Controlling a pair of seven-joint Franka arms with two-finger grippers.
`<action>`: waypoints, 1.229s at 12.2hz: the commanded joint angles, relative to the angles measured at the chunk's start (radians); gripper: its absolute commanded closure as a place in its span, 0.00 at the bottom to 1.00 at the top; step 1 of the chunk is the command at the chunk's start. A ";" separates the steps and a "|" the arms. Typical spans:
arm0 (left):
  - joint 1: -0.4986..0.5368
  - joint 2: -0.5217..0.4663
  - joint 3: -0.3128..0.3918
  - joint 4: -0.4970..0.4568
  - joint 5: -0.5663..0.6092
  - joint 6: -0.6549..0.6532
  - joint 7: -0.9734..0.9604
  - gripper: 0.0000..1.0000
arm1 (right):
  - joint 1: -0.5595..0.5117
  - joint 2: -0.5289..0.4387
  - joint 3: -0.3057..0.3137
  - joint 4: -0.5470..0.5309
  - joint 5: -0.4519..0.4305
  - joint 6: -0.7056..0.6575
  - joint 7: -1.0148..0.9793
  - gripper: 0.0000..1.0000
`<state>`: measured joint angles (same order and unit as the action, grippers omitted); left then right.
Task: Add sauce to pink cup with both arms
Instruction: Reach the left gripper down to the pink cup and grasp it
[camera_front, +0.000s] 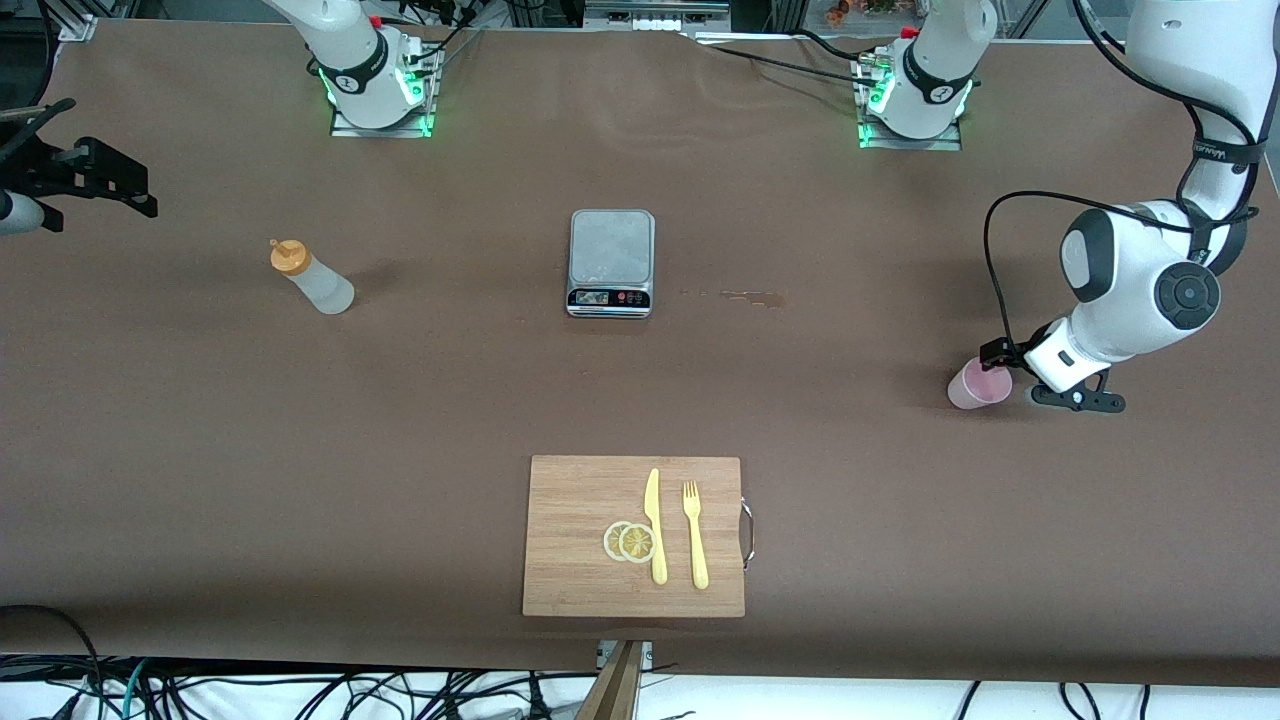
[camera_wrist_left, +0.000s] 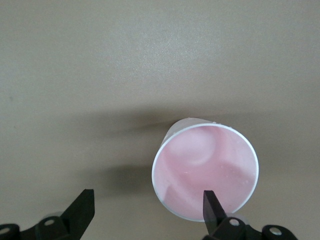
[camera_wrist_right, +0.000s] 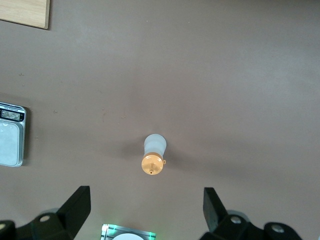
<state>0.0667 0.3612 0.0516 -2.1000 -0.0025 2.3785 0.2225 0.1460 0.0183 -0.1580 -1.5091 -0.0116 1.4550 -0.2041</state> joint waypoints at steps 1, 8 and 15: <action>0.001 -0.004 0.004 -0.012 0.004 0.019 0.009 0.25 | -0.002 -0.001 0.005 0.009 -0.001 -0.012 0.002 0.00; -0.011 -0.001 0.004 0.001 0.004 0.018 -0.022 0.79 | -0.002 -0.001 0.005 0.009 -0.001 -0.012 0.000 0.00; -0.019 0.002 -0.001 0.020 0.002 0.008 -0.052 1.00 | -0.002 -0.001 0.003 0.009 -0.001 -0.012 0.000 0.00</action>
<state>0.0516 0.3587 0.0466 -2.0920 -0.0052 2.3894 0.1955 0.1460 0.0187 -0.1579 -1.5091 -0.0116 1.4550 -0.2041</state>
